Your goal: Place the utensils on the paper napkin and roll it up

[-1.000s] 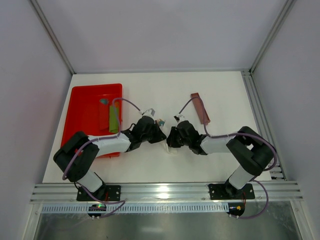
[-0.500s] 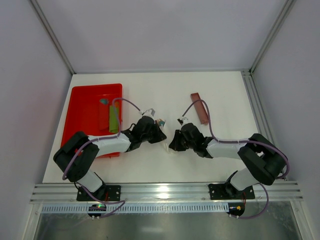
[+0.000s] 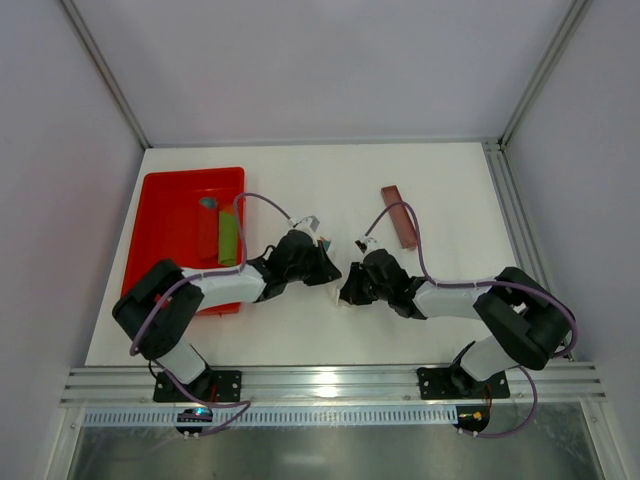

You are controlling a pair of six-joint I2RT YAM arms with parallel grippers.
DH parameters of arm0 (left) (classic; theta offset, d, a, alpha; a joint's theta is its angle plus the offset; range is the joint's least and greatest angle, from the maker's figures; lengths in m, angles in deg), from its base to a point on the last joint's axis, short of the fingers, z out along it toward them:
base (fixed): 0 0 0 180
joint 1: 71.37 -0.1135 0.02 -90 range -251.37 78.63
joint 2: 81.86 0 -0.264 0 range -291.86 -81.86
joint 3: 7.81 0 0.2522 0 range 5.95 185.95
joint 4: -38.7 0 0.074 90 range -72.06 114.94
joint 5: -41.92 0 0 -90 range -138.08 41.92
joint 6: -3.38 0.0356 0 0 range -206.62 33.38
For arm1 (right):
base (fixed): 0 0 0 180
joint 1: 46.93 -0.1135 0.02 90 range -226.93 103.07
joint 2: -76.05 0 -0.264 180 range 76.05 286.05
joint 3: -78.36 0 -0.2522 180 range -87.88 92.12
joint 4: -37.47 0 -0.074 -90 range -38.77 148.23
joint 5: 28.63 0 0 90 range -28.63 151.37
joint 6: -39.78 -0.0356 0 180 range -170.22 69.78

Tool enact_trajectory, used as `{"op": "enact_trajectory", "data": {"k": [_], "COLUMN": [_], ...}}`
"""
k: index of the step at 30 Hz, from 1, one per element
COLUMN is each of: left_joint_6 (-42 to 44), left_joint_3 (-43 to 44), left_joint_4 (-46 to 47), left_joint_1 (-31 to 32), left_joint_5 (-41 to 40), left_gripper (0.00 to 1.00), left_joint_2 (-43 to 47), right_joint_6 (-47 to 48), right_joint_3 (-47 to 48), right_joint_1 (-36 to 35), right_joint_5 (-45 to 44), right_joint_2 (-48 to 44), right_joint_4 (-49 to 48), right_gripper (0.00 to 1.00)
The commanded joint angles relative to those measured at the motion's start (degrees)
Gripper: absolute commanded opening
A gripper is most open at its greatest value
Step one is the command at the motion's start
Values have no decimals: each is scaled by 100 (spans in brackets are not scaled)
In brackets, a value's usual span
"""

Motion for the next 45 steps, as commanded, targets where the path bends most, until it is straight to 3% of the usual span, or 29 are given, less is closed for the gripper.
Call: {"op": "enact_trajectory", "data": {"k": [1, 9, 16, 27, 36, 45], "left_joint_6": [208, 314, 384, 420, 437, 411], "left_joint_3": [228, 377, 421, 386, 430, 413], "left_joint_4": [408, 663, 690, 637, 593, 593], "left_joint_1": [29, 29, 29, 29, 29, 47], "left_joint_5": [342, 834, 791, 703, 720, 694], "left_gripper": [4, 6, 6, 5, 5, 5], "left_joint_2": [-133, -449, -634, -722, -669, -660], "right_joint_6": [67, 84, 146, 199, 102, 102], "right_joint_3": [-87, -52, -52, -43, -315, -465], "right_joint_1": [-35, -44, -27, -18, -18, -9], "right_joint_5": [-156, -174, -200, -481, -780, -727], "right_joint_2": [103, 226, 174, -1126, -1294, -969], "right_joint_4": [38, -50, -50, 758, 865, 434], "right_gripper": [4, 4, 4, 5, 5, 20]}}
